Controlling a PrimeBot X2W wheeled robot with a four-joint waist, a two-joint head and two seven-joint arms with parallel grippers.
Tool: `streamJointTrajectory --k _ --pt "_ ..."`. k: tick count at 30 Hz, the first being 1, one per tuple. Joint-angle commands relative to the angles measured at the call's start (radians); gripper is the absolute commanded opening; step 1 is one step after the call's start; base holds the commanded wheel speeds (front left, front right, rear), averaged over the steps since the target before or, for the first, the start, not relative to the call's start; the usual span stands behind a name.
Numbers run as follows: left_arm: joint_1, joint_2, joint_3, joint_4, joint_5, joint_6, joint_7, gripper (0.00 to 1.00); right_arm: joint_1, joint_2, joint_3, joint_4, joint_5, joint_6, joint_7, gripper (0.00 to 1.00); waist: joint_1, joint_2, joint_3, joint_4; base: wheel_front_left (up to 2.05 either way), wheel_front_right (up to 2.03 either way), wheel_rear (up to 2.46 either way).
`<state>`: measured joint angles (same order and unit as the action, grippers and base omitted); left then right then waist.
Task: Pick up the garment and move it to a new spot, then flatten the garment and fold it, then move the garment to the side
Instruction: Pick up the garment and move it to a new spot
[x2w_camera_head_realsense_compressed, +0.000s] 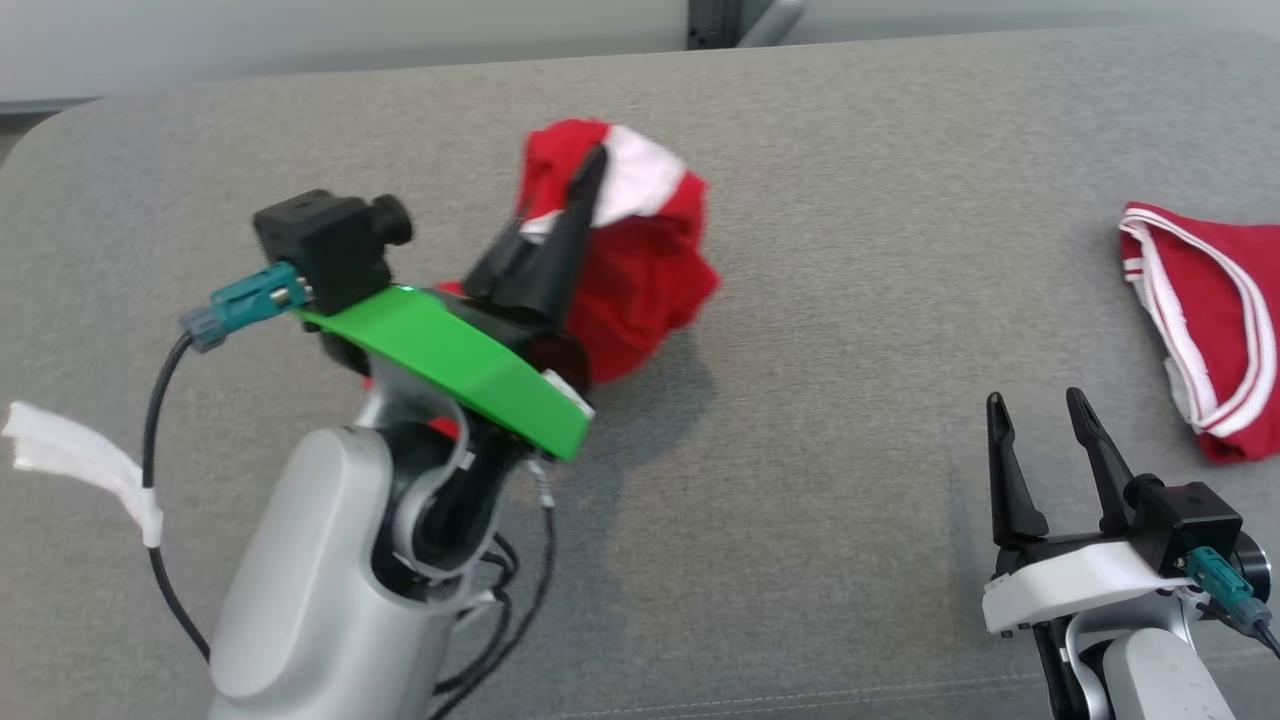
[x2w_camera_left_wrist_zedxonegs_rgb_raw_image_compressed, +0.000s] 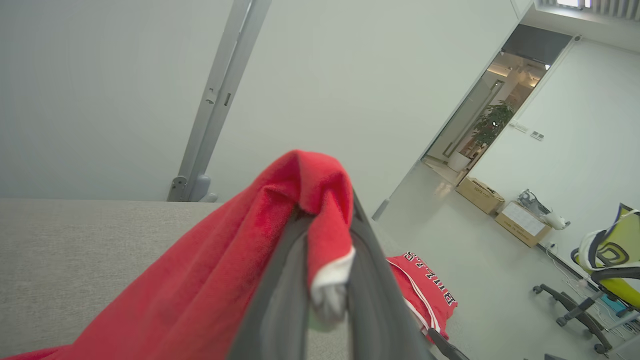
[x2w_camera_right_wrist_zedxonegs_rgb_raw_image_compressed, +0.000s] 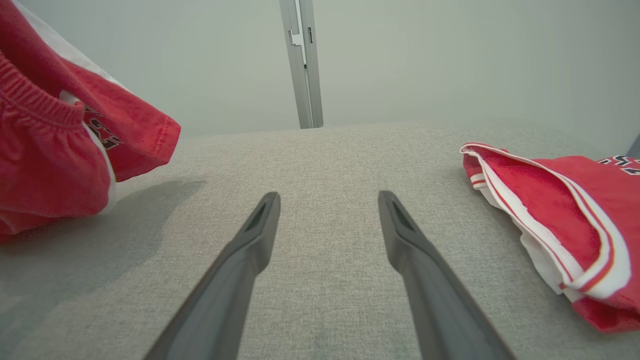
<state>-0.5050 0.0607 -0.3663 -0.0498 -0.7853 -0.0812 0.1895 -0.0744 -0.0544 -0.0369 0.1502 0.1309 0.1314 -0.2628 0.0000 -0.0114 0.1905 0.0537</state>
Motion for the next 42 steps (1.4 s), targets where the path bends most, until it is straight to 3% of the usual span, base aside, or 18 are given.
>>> streamJointTrajectory --k 1,6,10,20,24,30,31,32,34,42 --pt "0.009 -0.003 -0.013 -0.021 -0.02 0.008 0.013 0.0 0.003 0.0 -0.001 0.001 0.009 -0.002 -0.003 1.0 0.0 0.0114 -0.018 -0.041 0.0 0.0 0.0" --pt "-0.028 -0.008 -0.118 -0.139 -0.115 0.058 0.081 0.0 -0.012 0.003 0.007 0.004 0.017 -0.002 -0.003 1.0 0.0 0.0114 -0.009 -0.085 0.0 0.0 0.0" --pt "-0.03 -0.002 -0.196 -0.143 -0.122 0.02 0.086 0.0 -0.018 0.003 0.017 0.009 0.03 -0.002 -0.003 1.0 0.0 0.0114 0.004 -0.117 0.0 0.0 0.0" --pt "0.139 0.238 -0.253 0.227 0.0 -0.015 0.1 0.0 0.003 0.003 0.0 0.037 0.042 -0.002 -0.003 1.0 0.0 0.0114 0.033 -0.142 0.0 0.0 0.0" --pt "0.168 0.266 -0.276 0.312 -0.06 -0.035 0.14 0.0 0.005 0.003 -0.01 0.049 0.035 -0.002 -0.003 1.0 0.0 0.0114 0.037 -0.123 0.0 0.0 0.0" --pt "0.155 0.262 -0.277 0.382 -0.102 -0.043 0.125 0.0 -0.007 0.003 -0.011 0.061 0.023 -0.002 -0.003 1.0 0.0 0.0114 0.032 -0.091 0.0 0.0 0.0" --pt "0.153 0.257 -0.28 0.39 -0.109 -0.045 0.12 0.03 -0.009 0.003 -0.011 0.062 0.022 -0.002 -0.003 1.0 0.0 0.0114 0.03 -0.087 0.0 0.0 0.0" --pt "0.152 0.253 -0.282 0.391 -0.118 -0.046 0.113 0.29 -0.01 0.003 -0.012 0.064 0.022 -0.002 -0.003 1.0 0.0 0.0114 0.029 -0.083 0.0 0.0 0.0" --pt "0.156 0.25 -0.274 0.395 -0.132 -0.048 0.086 1.0 -0.009 0.003 -0.014 0.066 0.02 -0.002 -0.003 1.0 0.0 0.0114 0.024 -0.077 0.0 0.0 0.0" --pt "0.189 0.259 -0.25 0.358 -0.127 -0.043 -0.026 1.0 0.012 0.003 -0.02 0.072 0.013 -0.002 -0.003 1.0 0.0 0.0114 -0.002 -0.071 0.0 0.0 0.0"
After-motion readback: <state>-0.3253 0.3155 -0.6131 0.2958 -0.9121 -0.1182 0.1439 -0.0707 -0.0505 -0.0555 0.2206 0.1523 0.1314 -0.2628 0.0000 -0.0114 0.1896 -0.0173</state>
